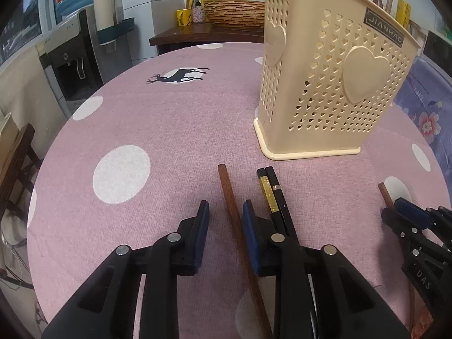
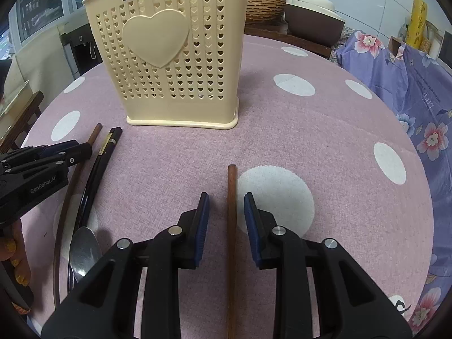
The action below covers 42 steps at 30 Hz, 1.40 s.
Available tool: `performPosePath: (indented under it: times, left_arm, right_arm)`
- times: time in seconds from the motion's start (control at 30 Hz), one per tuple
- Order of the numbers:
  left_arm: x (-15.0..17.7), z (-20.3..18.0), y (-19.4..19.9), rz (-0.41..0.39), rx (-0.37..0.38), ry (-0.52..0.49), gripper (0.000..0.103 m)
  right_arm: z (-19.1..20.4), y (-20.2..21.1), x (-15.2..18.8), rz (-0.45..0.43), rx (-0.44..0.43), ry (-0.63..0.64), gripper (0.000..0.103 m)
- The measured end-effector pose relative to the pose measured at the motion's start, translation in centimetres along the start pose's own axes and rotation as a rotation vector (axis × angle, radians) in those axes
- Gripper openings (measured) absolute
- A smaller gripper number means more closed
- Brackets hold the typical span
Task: Organize utensils
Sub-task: 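Regrip the wooden chopstick with the right tool while the left tool grasps another wooden chopstick, then lift both wooden chopsticks and lower them into the cream holder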
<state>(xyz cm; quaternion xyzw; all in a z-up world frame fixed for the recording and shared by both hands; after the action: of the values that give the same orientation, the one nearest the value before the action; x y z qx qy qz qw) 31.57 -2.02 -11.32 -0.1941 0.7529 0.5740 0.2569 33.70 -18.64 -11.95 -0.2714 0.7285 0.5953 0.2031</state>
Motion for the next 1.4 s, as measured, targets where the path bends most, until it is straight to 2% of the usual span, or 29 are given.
performPosePath:
  times: [0.1, 0.2, 0.5, 0.63, 0.97, 1.13, 1.4]
  left_arm:
    - [-0.2, 0.2, -0.1, 0.003, 0.001, 0.011, 0.017]
    - [-0.2, 0.4, -0.1, -0.001, -0.003, 0.014, 0.011]
    - [-0.3, 0.1, -0.2, -0.002, 0.005, 0.004, 0.009]
    - [-0.2, 0.0, -0.2, -0.004, 0.013, 0.002, 0.009]
    - [-0.2, -0.1, 0.2, -0.019, 0.055, 0.019, 0.008]
    - [-0.6, -0.1, 2.2, -0.067, 0.094, 0.035, 0.008]
    - [-2.8, -0.5, 9.2, -0.213, 0.171, 0.025, 0.008]
  right_arm:
    - [0.1, -0.1, -0.2, -0.001, -0.003, 0.003, 0.026]
    - [0.4, -0.1, -0.2, -0.005, -0.014, 0.012, 0.02]
    - [1.1, 0.2, -0.2, -0.014, -0.032, 0.045, 0.008]
    - [1.3, 0.3, -0.2, -0.02, -0.028, 0.059, 0.008]
    - [1.3, 0.8, -0.2, -0.026, -0.085, 0.039, 0.008]
    - [1.0, 3.1, -1.0, -0.076, -0.111, 0.021, 0.008]
    - [-1.7, 8.7, -3.3, -0.179, -0.214, -0.079, 0.008]
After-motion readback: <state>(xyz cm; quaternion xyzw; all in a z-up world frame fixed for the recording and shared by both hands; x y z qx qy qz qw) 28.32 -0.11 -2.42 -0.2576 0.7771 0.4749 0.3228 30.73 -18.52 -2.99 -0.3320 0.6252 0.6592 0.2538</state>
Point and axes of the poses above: each gripper's, at about its wrist camera, not at the fingertips, and y roughly against the way its jaws point, z to its left, x to its underside, the point moved 7 cm from there along -y, roughly the way its jaws point, and after that the axes turned 15 degrees about x, right-handed, at the moved point
